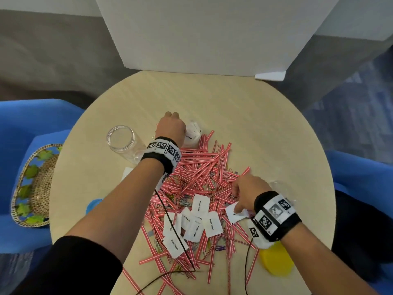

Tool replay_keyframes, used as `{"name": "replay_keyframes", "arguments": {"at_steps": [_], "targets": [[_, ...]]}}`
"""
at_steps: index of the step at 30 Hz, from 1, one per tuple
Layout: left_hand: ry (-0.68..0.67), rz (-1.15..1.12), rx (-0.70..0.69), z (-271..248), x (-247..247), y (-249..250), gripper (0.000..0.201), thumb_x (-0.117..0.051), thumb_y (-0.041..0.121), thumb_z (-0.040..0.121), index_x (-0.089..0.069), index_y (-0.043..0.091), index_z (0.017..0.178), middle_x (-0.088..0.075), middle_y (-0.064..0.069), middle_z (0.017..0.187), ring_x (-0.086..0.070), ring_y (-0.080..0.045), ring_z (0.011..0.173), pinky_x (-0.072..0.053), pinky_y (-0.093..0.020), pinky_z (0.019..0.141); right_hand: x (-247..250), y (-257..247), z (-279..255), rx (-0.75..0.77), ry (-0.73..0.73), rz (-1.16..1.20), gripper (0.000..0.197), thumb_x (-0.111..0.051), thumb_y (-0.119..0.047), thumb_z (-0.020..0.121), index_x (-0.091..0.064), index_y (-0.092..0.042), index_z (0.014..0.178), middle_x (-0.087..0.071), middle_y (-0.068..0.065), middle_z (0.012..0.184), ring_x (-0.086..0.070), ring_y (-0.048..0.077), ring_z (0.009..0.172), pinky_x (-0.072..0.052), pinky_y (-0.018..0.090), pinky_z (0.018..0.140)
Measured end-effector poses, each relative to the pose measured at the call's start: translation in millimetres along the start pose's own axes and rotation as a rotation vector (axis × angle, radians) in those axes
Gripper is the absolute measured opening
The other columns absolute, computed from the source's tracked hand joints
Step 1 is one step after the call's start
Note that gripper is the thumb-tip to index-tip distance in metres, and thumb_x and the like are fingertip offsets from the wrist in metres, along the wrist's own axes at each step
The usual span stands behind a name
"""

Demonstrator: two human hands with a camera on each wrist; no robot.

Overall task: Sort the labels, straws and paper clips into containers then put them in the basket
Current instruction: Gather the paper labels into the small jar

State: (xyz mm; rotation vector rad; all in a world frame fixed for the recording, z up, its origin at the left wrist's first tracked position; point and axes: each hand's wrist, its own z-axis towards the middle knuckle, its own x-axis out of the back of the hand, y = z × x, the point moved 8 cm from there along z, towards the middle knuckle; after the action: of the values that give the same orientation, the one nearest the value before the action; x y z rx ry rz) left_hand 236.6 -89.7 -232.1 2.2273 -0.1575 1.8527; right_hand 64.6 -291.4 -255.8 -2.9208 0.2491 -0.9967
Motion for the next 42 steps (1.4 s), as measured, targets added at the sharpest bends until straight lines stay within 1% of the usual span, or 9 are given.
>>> {"name": "replay_keyframes", "arguments": {"at_steps": [4,8,12,15,20,25,31,38,42], "targets": [[-0.097,-0.061,0.005,-10,-4,5,0.042,-0.043,0.041,0.099,-0.07,0.01,0.109,-0.052,-0.013,0.117,-0.047,-0.029,0.11,-0.044,-0.041,0.094,-12,-5,1,0.073,0.098,-0.182,0.042,-0.086,-0.029,0.069,-0.06,-0.021,0.1,-0.065,-0.002,0.101,-0.062,0.019,0.091,-0.051,0.03,0.077],[0.015,-0.278,-0.016,-46,10,5,0.037,-0.051,0.033,0.097,-0.053,0.014,0.128,-0.054,-0.009,0.114,-0.051,-0.025,0.103,-0.045,-0.038,0.093,-13,-4,-1,0.094,0.143,-0.163,0.028,-0.083,-0.03,0.071,-0.063,-0.021,0.088,-0.065,-0.005,0.09,-0.061,0.017,0.083,-0.049,0.027,0.072],[-0.035,-0.462,-0.028,-110,4,2,0.016,-0.058,0.038,0.093,-0.056,0.023,0.096,-0.047,0.011,0.08,-0.044,-0.006,0.07,-0.037,-0.021,0.065,-15,1,-5,0.088,0.122,-0.096,0.02,-0.083,-0.031,0.072,-0.065,-0.023,0.078,-0.064,-0.008,0.082,-0.061,0.012,0.075,-0.048,0.025,0.067],[-0.19,-0.441,-0.034,-155,-25,-2,0.027,-0.068,0.05,0.084,-0.058,0.025,0.076,-0.052,0.012,0.071,-0.048,-0.005,0.064,-0.034,-0.021,0.058,-14,3,-9,0.084,0.112,-0.067,0.014,-0.08,-0.028,0.077,-0.069,-0.021,0.082,-0.066,-0.005,0.086,-0.063,0.013,0.078,-0.05,0.026,0.07],[-0.337,-0.364,0.032,-204,-70,-17,0.041,-0.082,0.056,0.063,-0.065,0.03,0.089,-0.059,0.011,0.086,-0.056,-0.008,0.078,-0.051,-0.027,0.07,-13,-30,-28,0.222,0.094,0.13,0.014,-0.081,-0.03,0.078,-0.07,-0.022,0.08,-0.066,-0.007,0.081,-0.063,0.012,0.079,-0.047,0.023,0.066],[-0.326,-0.309,0.067,-227,-84,-17,0.047,-0.084,0.049,0.065,-0.065,0.03,0.103,-0.062,0.011,0.093,-0.058,-0.009,0.083,-0.055,-0.029,0.077,-45,-66,-41,0.311,0.12,0.012,0.016,-0.08,-0.033,0.078,-0.07,-0.02,0.078,-0.055,-0.016,0.083,-0.053,0.003,0.079,-0.042,0.021,0.067],[-0.208,-0.334,0.119,-245,-84,-22,0.032,-0.074,0.046,0.077,-0.065,0.021,0.094,-0.061,0.005,0.091,-0.057,-0.017,0.088,-0.051,-0.033,0.078,-74,-71,-51,0.25,0.314,-0.094,0.013,-0.071,-0.031,0.085,-0.062,-0.023,0.08,-0.054,-0.005,0.101,-0.058,0.015,0.093,-0.053,0.032,0.087],[-0.231,-0.573,0.306,-266,-76,-41,0.034,-0.074,0.044,0.08,-0.069,0.013,0.069,-0.068,-0.004,0.07,-0.06,-0.017,0.063,-0.051,-0.028,0.059,-70,-61,-57,0.247,0.372,0.12,0.011,-0.076,-0.018,0.082,-0.069,-0.018,0.091,-0.06,-0.004,0.106,-0.053,0.009,0.091,-0.048,0.023,0.09],[-0.347,-0.61,0.257,-277,-85,-23,0.025,-0.082,0.042,0.071,-0.069,0.022,0.07,-0.066,0.007,0.071,-0.058,-0.006,0.065,-0.043,-0.017,0.056,-61,-52,-56,0.211,0.296,0.374,0.042,-0.079,0.0,0.074,-0.067,-0.017,0.11,-0.058,-0.012,0.084,-0.054,0.002,0.071,-0.042,0.014,0.06]]}}
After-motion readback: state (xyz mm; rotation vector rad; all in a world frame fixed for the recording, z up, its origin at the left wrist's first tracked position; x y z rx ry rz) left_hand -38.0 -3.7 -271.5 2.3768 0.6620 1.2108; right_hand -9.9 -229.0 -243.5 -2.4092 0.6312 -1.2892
